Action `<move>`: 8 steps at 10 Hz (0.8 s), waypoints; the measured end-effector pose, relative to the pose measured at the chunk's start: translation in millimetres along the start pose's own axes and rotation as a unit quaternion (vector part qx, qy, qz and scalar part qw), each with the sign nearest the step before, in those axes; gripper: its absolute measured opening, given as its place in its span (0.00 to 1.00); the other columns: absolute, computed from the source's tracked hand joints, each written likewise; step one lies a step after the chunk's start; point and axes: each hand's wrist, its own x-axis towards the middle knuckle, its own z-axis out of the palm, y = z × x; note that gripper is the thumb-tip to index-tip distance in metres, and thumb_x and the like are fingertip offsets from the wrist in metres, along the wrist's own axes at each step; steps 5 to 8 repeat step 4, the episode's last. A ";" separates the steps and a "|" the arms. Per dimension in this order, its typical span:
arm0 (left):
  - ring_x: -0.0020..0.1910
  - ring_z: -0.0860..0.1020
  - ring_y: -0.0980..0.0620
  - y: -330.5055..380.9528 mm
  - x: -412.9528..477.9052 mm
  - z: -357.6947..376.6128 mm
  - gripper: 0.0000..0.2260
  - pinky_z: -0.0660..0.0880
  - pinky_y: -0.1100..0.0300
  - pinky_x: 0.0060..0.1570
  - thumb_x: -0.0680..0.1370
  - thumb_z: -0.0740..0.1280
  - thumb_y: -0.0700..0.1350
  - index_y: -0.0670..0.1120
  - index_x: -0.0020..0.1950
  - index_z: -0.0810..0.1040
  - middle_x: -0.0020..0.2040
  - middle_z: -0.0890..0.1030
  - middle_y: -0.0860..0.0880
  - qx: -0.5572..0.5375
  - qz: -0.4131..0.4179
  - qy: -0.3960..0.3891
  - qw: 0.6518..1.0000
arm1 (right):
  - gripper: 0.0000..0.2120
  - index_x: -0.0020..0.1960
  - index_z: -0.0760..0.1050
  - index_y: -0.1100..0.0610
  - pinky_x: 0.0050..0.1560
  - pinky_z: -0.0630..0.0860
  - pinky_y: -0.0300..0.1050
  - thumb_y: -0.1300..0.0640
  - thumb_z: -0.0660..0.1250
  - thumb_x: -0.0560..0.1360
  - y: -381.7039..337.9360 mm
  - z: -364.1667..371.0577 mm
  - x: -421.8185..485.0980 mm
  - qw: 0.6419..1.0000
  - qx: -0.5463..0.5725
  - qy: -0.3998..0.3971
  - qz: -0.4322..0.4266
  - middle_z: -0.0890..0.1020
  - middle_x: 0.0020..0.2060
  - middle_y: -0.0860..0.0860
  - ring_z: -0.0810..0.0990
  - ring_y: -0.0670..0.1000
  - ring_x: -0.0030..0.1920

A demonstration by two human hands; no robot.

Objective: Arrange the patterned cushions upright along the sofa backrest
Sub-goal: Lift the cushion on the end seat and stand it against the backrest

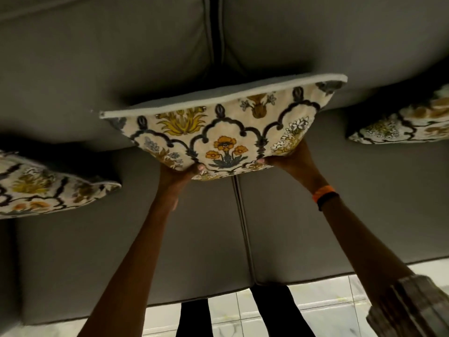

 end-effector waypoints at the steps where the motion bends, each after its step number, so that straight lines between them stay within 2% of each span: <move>1: 0.72 0.73 0.51 5.8 10.1 6.1 0.54 0.72 0.50 0.71 0.58 0.83 0.52 0.43 0.78 0.60 0.73 0.73 0.45 0.005 0.014 -0.006 1.000 | 0.54 0.74 0.68 0.61 0.71 0.76 0.48 0.48 0.85 0.53 4.0 3.2 3.7 1.000 -0.002 -0.014 -0.001 0.80 0.68 0.55 0.78 0.52 0.70; 2: 0.70 0.74 0.53 -0.3 12.0 -1.1 0.51 0.76 0.55 0.67 0.60 0.83 0.51 0.44 0.77 0.62 0.72 0.75 0.47 0.014 0.005 0.018 1.000 | 0.53 0.73 0.71 0.63 0.70 0.75 0.45 0.46 0.84 0.53 1.4 9.4 5.4 1.000 -0.008 0.013 0.006 0.81 0.67 0.55 0.78 0.52 0.70; 3: 0.64 0.77 0.64 -5.8 6.8 -8.0 0.40 0.77 0.64 0.61 0.63 0.81 0.44 0.52 0.72 0.68 0.62 0.81 0.63 0.068 0.053 0.033 0.996 | 0.49 0.72 0.72 0.62 0.69 0.77 0.47 0.49 0.86 0.56 13.8 17.8 6.2 0.999 -0.026 0.028 0.010 0.81 0.67 0.55 0.80 0.49 0.68; 4: 0.61 0.79 0.64 -10.1 0.9 -18.4 0.37 0.79 0.67 0.56 0.59 0.83 0.47 0.58 0.67 0.75 0.58 0.83 0.62 0.092 0.067 0.014 0.993 | 0.48 0.76 0.66 0.63 0.62 0.77 0.32 0.65 0.86 0.61 26.8 38.7 -9.2 0.997 -0.015 0.078 0.003 0.78 0.70 0.56 0.80 0.39 0.65; 8: 0.61 0.79 0.64 -10.1 0.9 -18.4 0.37 0.79 0.67 0.56 0.59 0.83 0.47 0.58 0.67 0.75 0.58 0.83 0.62 0.092 0.067 0.014 0.993 | 0.48 0.76 0.66 0.63 0.62 0.77 0.32 0.65 0.86 0.61 26.8 38.7 -9.2 0.997 -0.015 0.078 0.003 0.78 0.70 0.56 0.80 0.39 0.65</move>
